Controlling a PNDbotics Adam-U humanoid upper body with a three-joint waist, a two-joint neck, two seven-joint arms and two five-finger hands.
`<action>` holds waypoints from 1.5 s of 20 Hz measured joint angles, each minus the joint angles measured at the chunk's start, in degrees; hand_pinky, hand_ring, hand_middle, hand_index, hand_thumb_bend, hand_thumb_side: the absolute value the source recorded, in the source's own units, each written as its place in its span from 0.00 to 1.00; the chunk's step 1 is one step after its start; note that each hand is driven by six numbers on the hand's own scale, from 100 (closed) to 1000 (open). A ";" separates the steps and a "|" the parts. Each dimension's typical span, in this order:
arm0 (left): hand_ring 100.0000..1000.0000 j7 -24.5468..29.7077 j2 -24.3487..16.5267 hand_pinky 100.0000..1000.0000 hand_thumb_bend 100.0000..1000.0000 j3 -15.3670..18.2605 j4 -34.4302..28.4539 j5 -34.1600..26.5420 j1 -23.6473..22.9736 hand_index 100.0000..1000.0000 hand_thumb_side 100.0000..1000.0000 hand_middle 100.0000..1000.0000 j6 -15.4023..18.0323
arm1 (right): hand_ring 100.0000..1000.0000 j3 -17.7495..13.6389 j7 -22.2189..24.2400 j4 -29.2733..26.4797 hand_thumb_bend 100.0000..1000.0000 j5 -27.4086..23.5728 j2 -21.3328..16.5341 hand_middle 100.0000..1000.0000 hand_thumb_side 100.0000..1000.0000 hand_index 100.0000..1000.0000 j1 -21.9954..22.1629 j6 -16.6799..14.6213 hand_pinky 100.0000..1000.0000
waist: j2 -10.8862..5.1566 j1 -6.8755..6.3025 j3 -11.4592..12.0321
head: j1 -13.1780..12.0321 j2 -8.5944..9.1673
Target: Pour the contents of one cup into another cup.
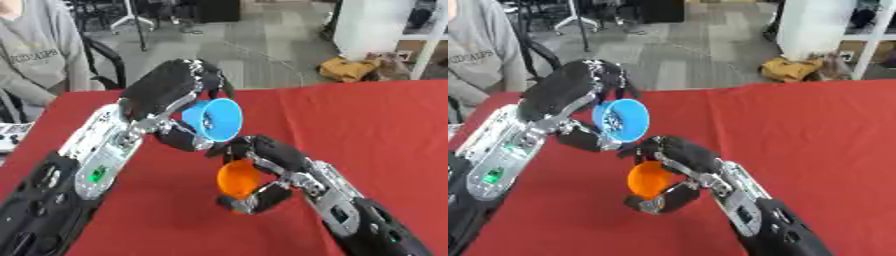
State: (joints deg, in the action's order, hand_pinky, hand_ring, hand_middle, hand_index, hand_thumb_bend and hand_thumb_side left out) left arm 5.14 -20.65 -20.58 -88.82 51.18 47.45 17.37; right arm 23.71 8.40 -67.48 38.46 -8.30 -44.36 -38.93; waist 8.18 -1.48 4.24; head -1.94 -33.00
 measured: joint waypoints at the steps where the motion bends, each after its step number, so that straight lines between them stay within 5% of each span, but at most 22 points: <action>1: 0.23 -0.09 0.00 0.30 0.61 -0.02 -0.15 0.54 0.00 0.61 0.00 0.27 0.17 | 0.30 0.00 0.00 0.06 0.27 0.00 0.00 0.42 0.47 0.85 0.00 0.00 0.40 | 0.00 0.00 0.00 | 0.00 0.04; 13: 0.24 1.49 -2.19 0.32 0.61 -0.84 -3.21 1.17 -0.55 0.61 0.00 0.27 2.23 | 0.30 -0.13 -0.07 0.97 0.26 0.28 0.00 0.42 0.47 0.85 0.05 -0.07 0.40 | -0.02 -0.21 0.02 | 0.00 0.16; 30: 0.25 12.58 -4.56 0.34 0.61 -2.15 -6.29 1.65 -0.26 0.60 0.00 0.27 6.03 | 0.30 -0.39 -0.11 1.74 0.25 0.77 0.00 0.42 0.46 0.85 0.08 -0.43 0.40 | -0.07 -0.28 0.37 | 0.01 0.16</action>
State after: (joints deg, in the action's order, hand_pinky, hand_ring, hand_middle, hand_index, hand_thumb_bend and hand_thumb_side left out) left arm 17.72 -25.21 -22.74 -95.10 52.83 47.19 23.40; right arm 23.32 8.29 -65.74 39.23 -8.30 -44.28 -39.36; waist 8.11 -1.76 4.61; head -1.92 -32.84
